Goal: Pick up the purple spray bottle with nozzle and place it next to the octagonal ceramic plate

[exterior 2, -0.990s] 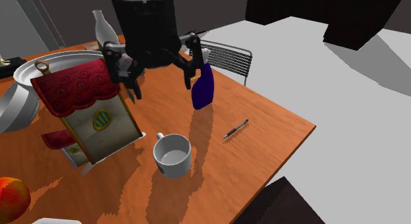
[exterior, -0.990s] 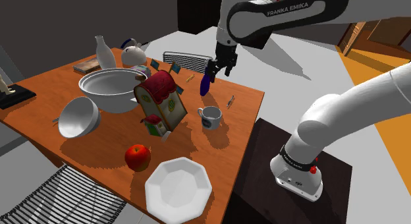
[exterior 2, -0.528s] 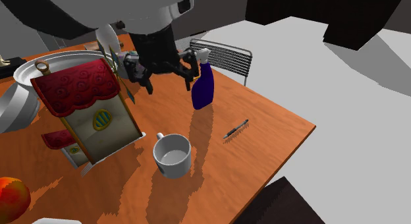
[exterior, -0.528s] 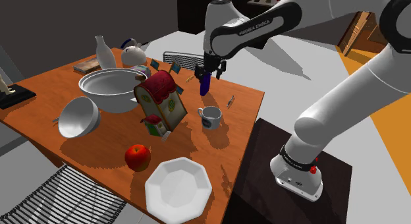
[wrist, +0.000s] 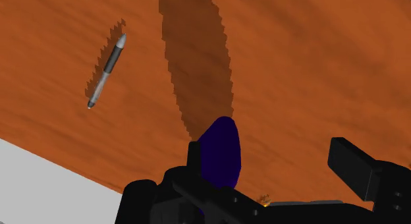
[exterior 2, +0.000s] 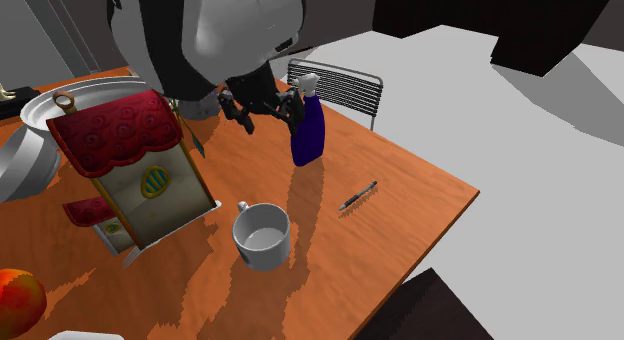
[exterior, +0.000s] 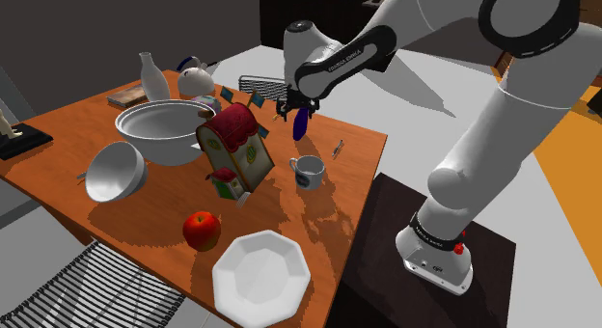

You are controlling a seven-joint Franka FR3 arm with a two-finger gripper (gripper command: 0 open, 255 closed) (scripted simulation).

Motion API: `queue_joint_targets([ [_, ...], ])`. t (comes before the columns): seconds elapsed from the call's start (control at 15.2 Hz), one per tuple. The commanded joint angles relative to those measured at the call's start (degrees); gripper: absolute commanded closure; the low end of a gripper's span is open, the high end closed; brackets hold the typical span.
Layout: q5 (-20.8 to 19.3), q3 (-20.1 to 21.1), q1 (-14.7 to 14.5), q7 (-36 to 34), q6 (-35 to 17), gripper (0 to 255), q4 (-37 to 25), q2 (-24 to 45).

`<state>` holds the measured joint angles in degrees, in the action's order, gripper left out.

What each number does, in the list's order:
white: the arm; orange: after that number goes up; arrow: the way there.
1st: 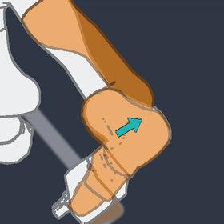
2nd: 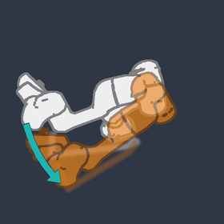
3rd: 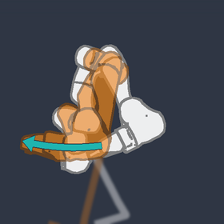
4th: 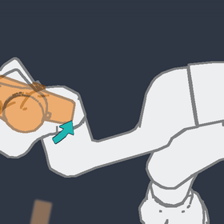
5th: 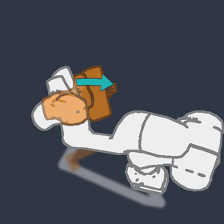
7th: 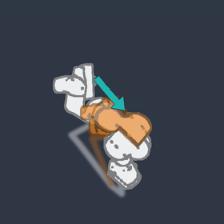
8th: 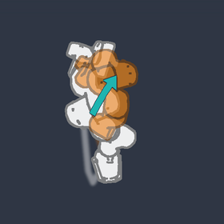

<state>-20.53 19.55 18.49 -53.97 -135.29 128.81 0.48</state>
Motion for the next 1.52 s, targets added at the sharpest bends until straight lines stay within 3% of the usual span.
queue_joint_targets([
  [0.0, -4.88, -0.63, 0.52, -6.76, -0.63, 0, -3.00, 4.44],
  [0.26, -11.82, -3.31, 0.04, -17.03, -0.36, 0, -8.85, 11.56],
  [0.79, -15.37, -5.01, 0.07, -19.25, -4.19, 0, -9.16, 16.04],
  [1.25, -15.37, -5.02, 0.07, -19.25, -4.20, 0, -9.16, 16.04],
  [1.32, -15.37, -5.02, 0.07, -19.25, -4.19, 255, -9.16, 16.04],
  [1.45, -15.36, -5.02, 0.07, -19.25, -4.19, 255, -9.17, 16.04],
])
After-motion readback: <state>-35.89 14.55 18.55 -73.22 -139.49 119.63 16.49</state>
